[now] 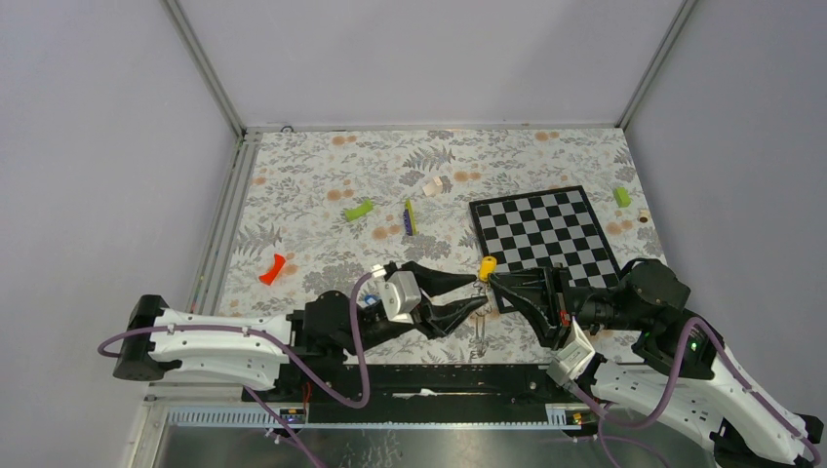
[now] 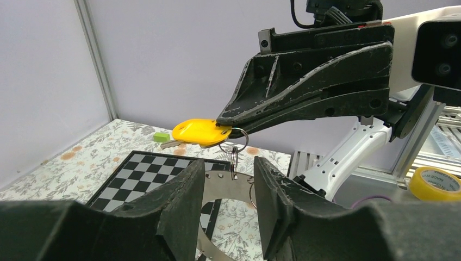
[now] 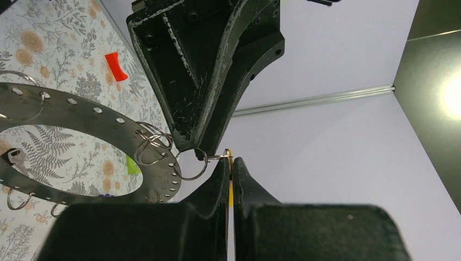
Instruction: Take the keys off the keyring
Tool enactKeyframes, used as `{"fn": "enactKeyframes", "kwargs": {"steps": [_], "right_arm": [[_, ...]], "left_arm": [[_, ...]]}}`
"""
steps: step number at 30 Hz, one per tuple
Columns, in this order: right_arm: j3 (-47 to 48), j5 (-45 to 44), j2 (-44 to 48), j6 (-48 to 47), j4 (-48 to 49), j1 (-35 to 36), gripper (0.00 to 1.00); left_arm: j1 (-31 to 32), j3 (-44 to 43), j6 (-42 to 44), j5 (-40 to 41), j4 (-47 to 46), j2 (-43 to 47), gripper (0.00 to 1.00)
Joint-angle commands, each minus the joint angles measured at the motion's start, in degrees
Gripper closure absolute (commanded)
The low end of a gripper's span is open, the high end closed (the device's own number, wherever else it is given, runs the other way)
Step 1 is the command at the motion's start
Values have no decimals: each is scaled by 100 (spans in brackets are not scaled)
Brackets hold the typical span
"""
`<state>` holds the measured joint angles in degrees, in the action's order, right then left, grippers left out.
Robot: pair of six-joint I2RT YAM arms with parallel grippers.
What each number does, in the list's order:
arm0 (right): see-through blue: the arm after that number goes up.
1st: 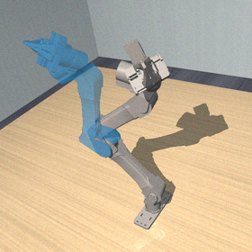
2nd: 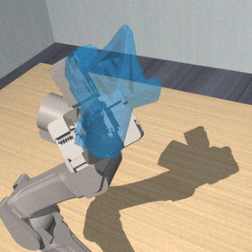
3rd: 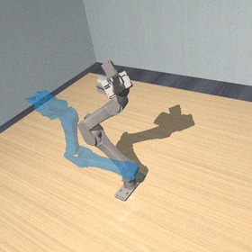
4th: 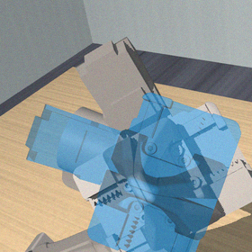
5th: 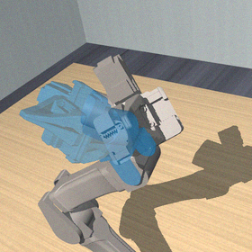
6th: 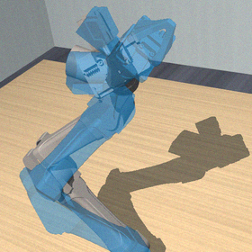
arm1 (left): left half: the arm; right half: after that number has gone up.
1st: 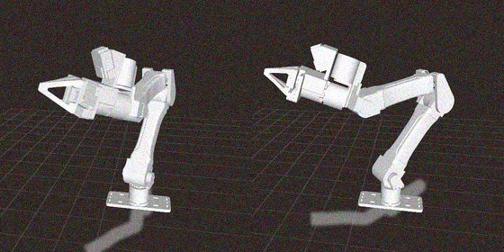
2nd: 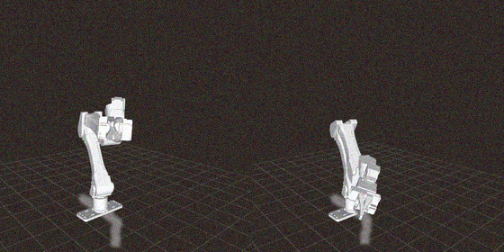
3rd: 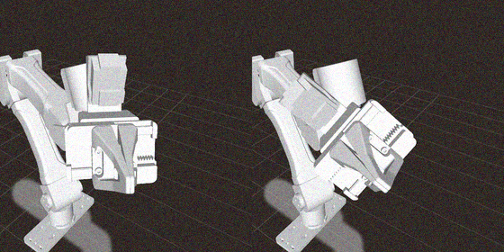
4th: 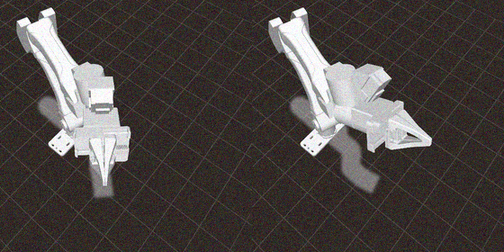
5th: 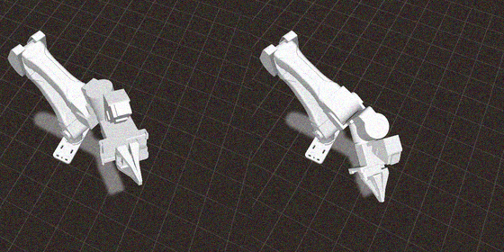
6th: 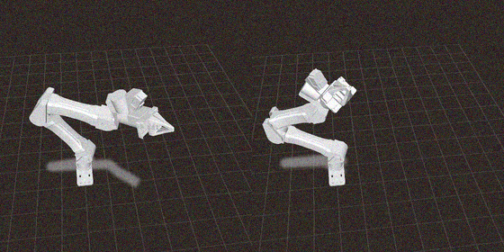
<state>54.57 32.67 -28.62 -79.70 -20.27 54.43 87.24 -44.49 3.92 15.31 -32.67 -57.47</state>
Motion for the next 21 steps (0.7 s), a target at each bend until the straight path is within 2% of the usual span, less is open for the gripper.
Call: {"fn": "enactKeyframes", "kwargs": {"steps": [1, 14, 16, 21], "right_arm": [[230, 166, -31, 94, 429, 1, 100], [98, 205, -12, 131, 525, 4, 100], [54, 239, 20, 158, 567, 6, 100], [-5, 277, 82, 172, 643, 6, 100]], "left_arm": [[3, -210, -79, 101, -248, -53, 57], [-12, -352, -39, 325, -65, -195, 60], [-23, -350, -61, 331, -77, -186, 64], [-32, -390, -111, 349, -20, -211, 80]]}}
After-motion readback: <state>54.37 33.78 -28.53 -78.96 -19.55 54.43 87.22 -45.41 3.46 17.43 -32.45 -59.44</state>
